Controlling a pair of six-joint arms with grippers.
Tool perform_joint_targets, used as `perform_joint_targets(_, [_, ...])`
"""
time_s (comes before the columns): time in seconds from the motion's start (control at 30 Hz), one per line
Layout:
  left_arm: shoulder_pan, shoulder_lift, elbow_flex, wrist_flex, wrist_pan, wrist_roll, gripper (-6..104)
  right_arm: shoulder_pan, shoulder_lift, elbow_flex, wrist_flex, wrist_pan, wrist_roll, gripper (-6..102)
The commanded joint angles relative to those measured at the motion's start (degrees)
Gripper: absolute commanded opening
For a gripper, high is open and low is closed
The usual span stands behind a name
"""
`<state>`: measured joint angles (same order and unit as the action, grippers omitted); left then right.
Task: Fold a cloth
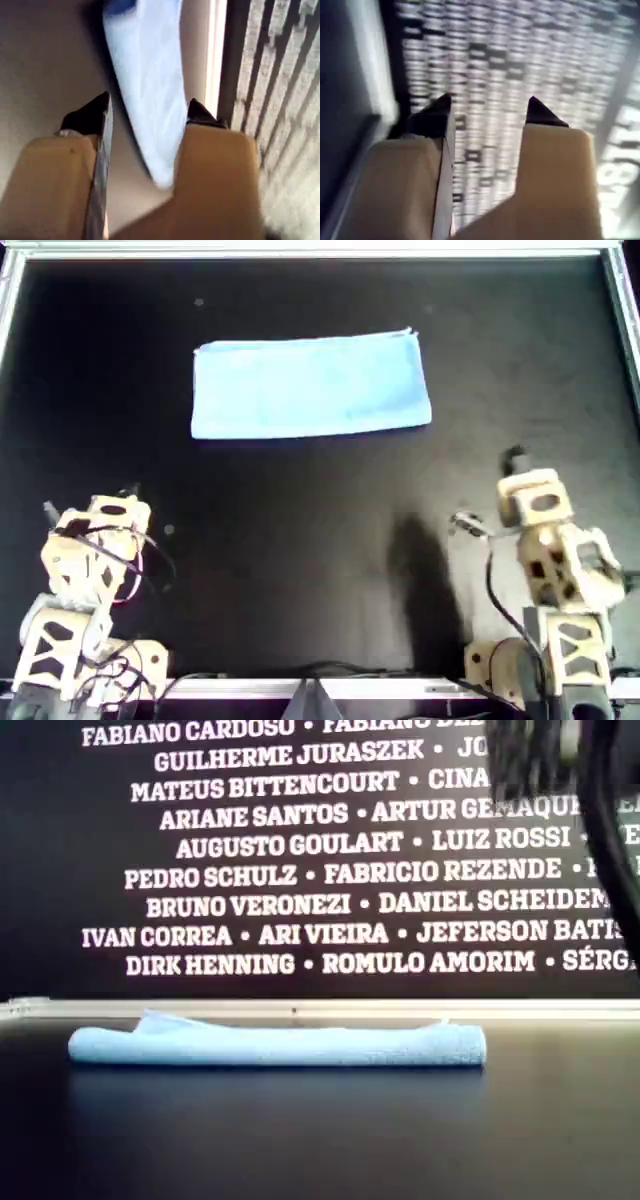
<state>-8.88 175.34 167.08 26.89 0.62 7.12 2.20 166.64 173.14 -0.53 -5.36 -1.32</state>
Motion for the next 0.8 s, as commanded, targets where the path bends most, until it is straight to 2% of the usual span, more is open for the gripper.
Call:
perform_joint_targets(0.0, [0.6,-5.8,-2.0,-6.6,4.0,-0.2,54,1.0,-9.1,-1.5,0.6,-0.4,-0.09,60])
perform_joint_targets(0.03, [0.6,-9.9,-2.3,-9.1,4.7,-0.2,54,1.7,-12.5,-2.8,0.6,-0.4,0.00,60])
perform_joint_targets(0.1, [0.6,-20.9,-4.9,-14.8,4.1,-0.2,57,3.6,-20.2,-6.8,0.5,-0.4,0.88,60])
perform_joint_targets(0.2, [0.6,-40.0,-14.7,-19.4,3.9,-0.3,65,8.1,-33.0,-15.7,0.5,-0.4,0.97,62])
perform_joint_targets(0.33, [0.5,-59.9,-28.8,-19.5,3.9,-0.3,78,12.0,-52.6,-30.3,0.5,-0.4,0.97,71])
perform_joint_targets(0.4, [0.5,-66.7,-34.5,-19.5,4.7,-0.2,81,12.0,-61.6,-37.0,0.6,-0.4,1.05,74])
perform_joint_targets(0.57, [0.4,-79.0,-46.1,-19.5,4.9,-0.2,83,12.0,-79.9,-51.5,1.6,-0.4,1.32,76])
perform_joint_targets(0.6, [0.4,-81.0,-48.3,-19.5,4.9,-0.2,83,12.0,-80.9,-53.1,1.8,-0.4,2.02,76])
perform_joint_targets(0.7, [0.4,-87.1,-54.1,-19.5,4.9,-0.2,83,12.0,-84.0,-57.4,1.8,-0.4,6.15,74])
perform_joint_targets(0.77, [0.4,-90.4,-57.4,-19.5,4.9,-0.2,83,12.0,-84.7,-59.5,1.8,-0.4,8.26,74])
